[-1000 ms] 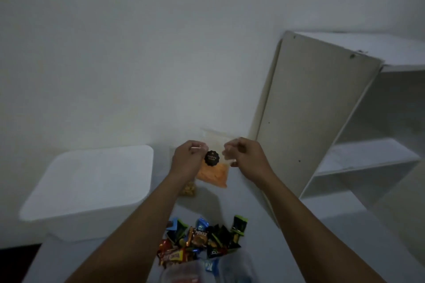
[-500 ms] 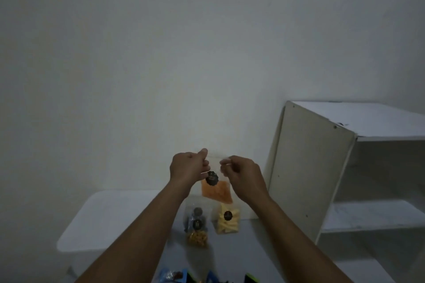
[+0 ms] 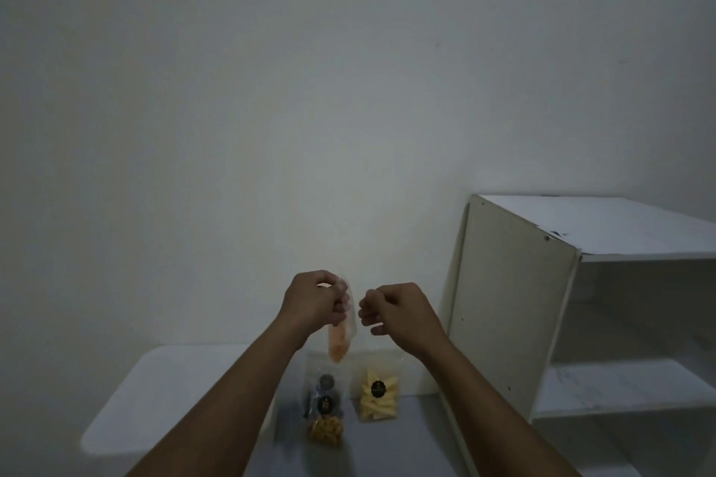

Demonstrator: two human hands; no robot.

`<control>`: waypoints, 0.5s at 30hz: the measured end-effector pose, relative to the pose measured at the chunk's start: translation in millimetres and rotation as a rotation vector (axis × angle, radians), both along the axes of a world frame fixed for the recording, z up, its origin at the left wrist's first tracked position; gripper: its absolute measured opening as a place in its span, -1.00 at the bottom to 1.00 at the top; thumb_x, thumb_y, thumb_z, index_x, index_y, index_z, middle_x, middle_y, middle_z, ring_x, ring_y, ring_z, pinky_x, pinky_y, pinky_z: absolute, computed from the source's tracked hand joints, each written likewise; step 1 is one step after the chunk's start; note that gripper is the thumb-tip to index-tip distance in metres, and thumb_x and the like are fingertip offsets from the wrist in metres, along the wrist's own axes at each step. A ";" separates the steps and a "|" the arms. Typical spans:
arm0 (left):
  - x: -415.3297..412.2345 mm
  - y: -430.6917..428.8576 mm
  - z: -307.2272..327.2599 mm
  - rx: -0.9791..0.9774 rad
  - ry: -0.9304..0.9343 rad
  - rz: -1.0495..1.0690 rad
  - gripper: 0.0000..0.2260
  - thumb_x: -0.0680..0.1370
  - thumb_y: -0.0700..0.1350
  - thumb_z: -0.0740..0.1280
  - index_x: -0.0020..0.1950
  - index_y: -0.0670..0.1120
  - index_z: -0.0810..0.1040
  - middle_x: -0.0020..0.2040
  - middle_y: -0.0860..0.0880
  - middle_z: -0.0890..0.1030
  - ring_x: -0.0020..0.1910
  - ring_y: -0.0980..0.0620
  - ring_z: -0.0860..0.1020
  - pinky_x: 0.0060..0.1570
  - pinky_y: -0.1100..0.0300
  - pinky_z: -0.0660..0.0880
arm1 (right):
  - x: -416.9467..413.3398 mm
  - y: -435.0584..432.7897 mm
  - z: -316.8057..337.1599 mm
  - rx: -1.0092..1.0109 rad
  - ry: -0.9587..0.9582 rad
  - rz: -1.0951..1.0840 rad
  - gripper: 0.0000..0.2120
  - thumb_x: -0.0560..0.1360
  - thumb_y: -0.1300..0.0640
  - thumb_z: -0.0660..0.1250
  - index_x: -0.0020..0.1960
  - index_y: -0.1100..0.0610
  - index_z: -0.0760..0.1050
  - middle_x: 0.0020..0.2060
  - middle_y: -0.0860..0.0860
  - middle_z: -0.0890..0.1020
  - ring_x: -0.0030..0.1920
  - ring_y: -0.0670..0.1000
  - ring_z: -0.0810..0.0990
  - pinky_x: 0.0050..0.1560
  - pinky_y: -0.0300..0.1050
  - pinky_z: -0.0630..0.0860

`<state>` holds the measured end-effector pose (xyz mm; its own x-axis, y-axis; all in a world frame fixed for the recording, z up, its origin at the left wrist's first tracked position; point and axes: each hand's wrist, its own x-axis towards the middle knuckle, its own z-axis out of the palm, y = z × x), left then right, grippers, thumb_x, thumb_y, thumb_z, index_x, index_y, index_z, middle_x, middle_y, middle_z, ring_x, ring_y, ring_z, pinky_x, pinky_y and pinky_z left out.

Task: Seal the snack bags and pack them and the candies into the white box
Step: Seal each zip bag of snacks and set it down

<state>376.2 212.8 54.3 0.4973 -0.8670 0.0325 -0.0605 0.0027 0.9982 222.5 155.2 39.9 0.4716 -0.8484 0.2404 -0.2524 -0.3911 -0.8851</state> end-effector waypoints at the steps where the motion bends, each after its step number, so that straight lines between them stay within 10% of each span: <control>1: 1.3 1.2 1.3 0.010 -0.019 0.002 -0.91 0.57 -0.28 0.35 -0.03 -0.31 0.59 -0.29 -0.18 0.63 -0.35 -0.08 0.59 -0.25 0.07 0.63 | -1.2 1.3 2.7 0.030 -0.021 0.002 -0.75 0.59 0.16 0.25 -0.11 0.23 0.67 -0.26 0.10 0.72 -0.23 0.04 0.72 -0.12 0.03 0.69; 15: 4.8 6.4 15.3 0.046 -0.160 0.016 -0.90 0.47 -0.33 0.35 -0.16 -0.31 0.66 -0.27 -0.25 0.69 -0.26 -0.14 0.71 -0.18 0.02 0.67 | -2.7 -4.1 12.8 0.065 0.002 0.020 -0.84 0.57 0.16 0.33 -0.16 0.19 0.56 -0.18 0.12 0.72 -0.17 0.06 0.72 -0.11 0.03 0.69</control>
